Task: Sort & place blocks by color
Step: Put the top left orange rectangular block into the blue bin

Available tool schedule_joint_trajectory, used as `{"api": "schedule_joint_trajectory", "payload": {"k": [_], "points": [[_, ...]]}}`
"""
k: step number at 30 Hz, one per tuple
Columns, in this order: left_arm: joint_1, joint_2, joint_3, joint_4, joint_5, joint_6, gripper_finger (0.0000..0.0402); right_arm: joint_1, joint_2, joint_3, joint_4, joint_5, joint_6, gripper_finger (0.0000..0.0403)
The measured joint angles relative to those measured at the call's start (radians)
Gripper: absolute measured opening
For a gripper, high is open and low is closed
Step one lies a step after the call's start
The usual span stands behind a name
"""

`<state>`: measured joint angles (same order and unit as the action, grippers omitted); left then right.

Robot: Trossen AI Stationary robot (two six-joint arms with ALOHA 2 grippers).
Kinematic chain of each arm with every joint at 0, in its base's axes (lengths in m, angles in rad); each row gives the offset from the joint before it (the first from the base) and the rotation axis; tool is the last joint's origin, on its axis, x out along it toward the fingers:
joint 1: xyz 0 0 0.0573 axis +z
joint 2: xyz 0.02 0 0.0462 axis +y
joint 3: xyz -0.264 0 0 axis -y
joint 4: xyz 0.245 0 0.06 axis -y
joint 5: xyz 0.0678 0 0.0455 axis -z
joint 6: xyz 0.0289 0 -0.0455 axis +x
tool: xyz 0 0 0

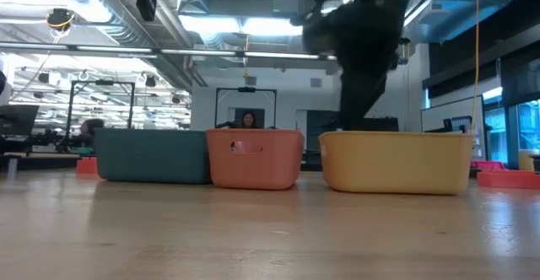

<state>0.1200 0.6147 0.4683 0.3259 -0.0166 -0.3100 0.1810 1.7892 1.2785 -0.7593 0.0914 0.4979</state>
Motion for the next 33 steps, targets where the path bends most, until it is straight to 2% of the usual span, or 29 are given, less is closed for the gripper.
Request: {"api": "schedule_joint_trajectory", "payload": {"k": [5, 10, 13, 17, 21, 23, 26, 33], "points": [[0.0, 0.0, 0.0, -0.001, 0.0, 0.0, 0.0, -0.001, -0.153, -0.058, -0.112, 0.077, 0.009, 0.031], [0.0, 0.0, 0.0, -0.002, 0.0, -0.001, 0.0, 0.002, -0.417, -0.272, -0.048, 0.121, 0.138, 0.0318], [0.0, 0.0, 0.0, -0.002, 0.0, -0.001, 0.0, 0.014, -0.589, -0.431, 0.167, 0.145, 0.226, 0.0318], [0.0, 0.0, 0.0, -0.003, 0.002, -0.011, 0.0, 0.023, -0.751, -0.618, 0.648, 0.177, 0.218, 0.0319], [0.0, 0.0, 0.0, -0.003, 0.022, -0.029, 0.0, 0.022, -0.801, -0.733, 1.13, 0.183, 0.052, 0.0319], [0.0, 0.0, 0.0, -0.003, 0.036, -0.03, 0.0, 0.022, -0.803, -0.755, 1.256, 0.188, -0.056, 0.0319], [0.0, 0.0, 0.0, -0.004, 0.036, -0.047, 0.0, 0.022, -0.803, -0.754, 1.322, 0.181, -0.147, 0.0319], [0.0, 0.0, 0.0, -0.004, 0.037, -0.05, 0.0, 0.022, -0.802, -0.72, 1.319, 0.18, -0.189, 0.0319]]}}
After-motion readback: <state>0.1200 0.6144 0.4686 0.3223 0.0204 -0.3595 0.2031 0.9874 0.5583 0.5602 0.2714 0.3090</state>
